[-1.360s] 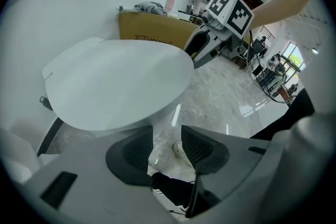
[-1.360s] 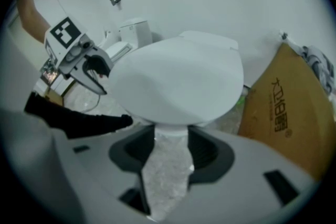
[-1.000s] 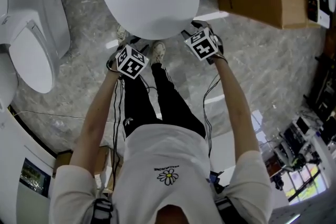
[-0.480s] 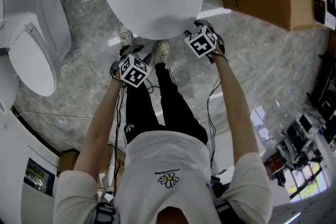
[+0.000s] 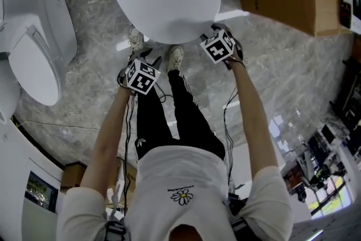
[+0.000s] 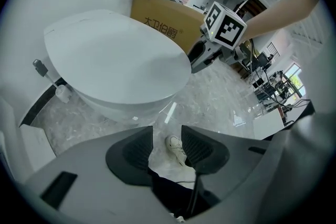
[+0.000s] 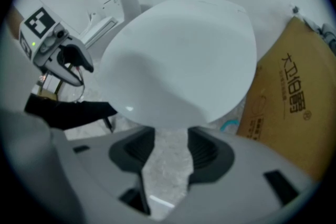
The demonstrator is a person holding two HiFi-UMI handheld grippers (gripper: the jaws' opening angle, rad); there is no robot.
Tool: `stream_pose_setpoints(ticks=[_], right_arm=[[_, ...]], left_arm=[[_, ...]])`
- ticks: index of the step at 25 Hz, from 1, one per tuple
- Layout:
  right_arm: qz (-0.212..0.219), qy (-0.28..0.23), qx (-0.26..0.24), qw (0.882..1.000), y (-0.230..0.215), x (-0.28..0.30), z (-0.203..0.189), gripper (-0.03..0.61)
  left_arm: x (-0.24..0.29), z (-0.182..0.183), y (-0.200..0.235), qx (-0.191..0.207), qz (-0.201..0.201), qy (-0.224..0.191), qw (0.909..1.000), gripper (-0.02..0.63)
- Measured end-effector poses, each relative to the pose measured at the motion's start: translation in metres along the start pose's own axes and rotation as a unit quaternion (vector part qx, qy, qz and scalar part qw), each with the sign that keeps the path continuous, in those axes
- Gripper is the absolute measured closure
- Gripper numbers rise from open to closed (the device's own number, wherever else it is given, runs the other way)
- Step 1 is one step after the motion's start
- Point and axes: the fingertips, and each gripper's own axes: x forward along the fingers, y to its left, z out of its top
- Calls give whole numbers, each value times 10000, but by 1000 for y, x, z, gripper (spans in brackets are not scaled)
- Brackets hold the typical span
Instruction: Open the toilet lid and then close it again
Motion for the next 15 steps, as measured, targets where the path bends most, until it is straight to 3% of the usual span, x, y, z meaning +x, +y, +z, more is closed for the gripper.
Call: stream_pose_setpoints(ticks=[5, 9, 15], right_arm=[[-51, 21, 162, 9999, 0, -2, -2, 370], [-88, -71, 564, 9983, -7, -21, -6, 370], [-506, -642, 1236, 9890, -41, -89, 8, 370]], left_arm=[[-9, 12, 1, 11, 8, -119, 9999, 428], [-30, 29, 3, 136, 106, -274, 9995, 427], [-77, 76, 7, -33, 413, -702, 9967, 427]])
